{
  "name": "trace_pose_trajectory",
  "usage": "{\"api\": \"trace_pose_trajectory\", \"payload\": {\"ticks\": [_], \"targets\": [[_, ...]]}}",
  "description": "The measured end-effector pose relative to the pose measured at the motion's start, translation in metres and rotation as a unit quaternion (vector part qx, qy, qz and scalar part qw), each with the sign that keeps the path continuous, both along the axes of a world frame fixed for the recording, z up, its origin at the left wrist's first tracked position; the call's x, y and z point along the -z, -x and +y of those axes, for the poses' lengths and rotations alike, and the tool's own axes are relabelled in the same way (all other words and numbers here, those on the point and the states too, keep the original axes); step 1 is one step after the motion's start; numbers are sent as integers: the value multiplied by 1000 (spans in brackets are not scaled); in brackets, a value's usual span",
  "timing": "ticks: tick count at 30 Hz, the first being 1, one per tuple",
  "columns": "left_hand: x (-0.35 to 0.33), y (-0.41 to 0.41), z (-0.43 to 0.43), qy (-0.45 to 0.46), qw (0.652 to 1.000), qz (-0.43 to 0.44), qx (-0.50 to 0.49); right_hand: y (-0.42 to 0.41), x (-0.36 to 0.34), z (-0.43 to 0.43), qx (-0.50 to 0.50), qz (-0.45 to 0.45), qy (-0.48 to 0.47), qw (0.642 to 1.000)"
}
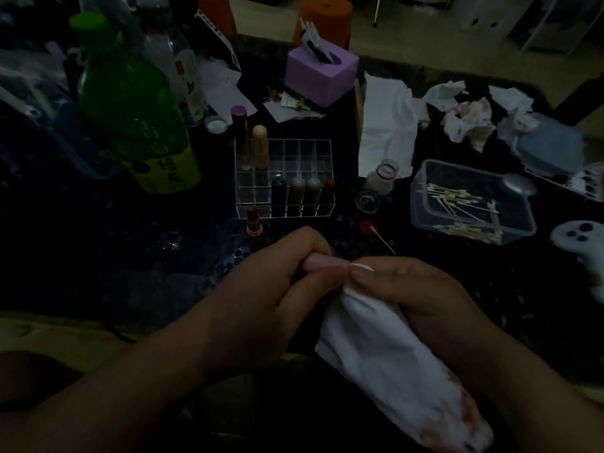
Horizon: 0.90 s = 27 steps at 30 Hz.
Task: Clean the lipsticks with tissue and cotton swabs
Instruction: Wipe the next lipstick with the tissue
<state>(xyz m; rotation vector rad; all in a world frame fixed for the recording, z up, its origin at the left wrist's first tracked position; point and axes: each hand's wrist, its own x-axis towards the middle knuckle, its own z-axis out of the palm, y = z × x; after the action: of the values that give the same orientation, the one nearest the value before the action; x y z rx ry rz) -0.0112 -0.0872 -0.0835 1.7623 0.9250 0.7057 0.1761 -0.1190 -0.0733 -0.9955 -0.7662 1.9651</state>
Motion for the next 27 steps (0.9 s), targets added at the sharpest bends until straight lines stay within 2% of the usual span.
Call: {"api": "trace_pose_trajectory", "payload": {"ticks": [2, 4, 6, 7, 9, 11, 13, 15, 17, 19, 20, 22, 23, 26, 27], "targets": [[2, 4, 4, -103, 993, 54, 11, 0, 0, 2, 0, 43, 13, 999], [4, 4, 10, -166, 981, 100, 14, 0, -1, 4, -1, 48, 3, 999], [6, 2, 13, -183, 977, 113, 5, -1, -5, 7, -2, -20, -31, 999], [5, 2, 14, -162, 982, 96, 0, -2, -6, 9, -2, -76, -66, 995], [-1, 4, 21, -44, 998, 51, -6, -4, -8, 10, 6, -192, -153, 969], [-8, 10, 30, 116, 992, 47, 32, -4, -7, 9, 8, -282, -268, 921], [-12, 15, 34, 280, 954, 3, 108, -6, -2, 6, -8, -331, -393, 858], [-17, 11, 31, 420, 896, -53, 132, -7, 1, 6, -22, -363, -459, 811], [-19, 4, 27, 471, 876, -10, 106, -9, 1, 8, -33, -388, -486, 783], [-19, 0, 23, 456, 885, 24, 84, -10, 2, 10, -38, -424, -501, 753], [-19, -1, 22, 450, 890, 2, 77, -11, 3, 11, -38, -434, -502, 747], [-20, -2, 22, 431, 897, -71, 70, -13, 7, 10, -15, -427, -483, 764], [-20, -2, 21, 406, 907, -93, 64, -11, 8, 8, 5, -405, -453, 794], [-11, -3, 17, 234, 971, -41, 33, -4, 6, 3, 36, -228, -245, 942], [-7, -3, 16, 162, 986, -17, 22, -2, 5, 2, 28, -164, -171, 971]]}}
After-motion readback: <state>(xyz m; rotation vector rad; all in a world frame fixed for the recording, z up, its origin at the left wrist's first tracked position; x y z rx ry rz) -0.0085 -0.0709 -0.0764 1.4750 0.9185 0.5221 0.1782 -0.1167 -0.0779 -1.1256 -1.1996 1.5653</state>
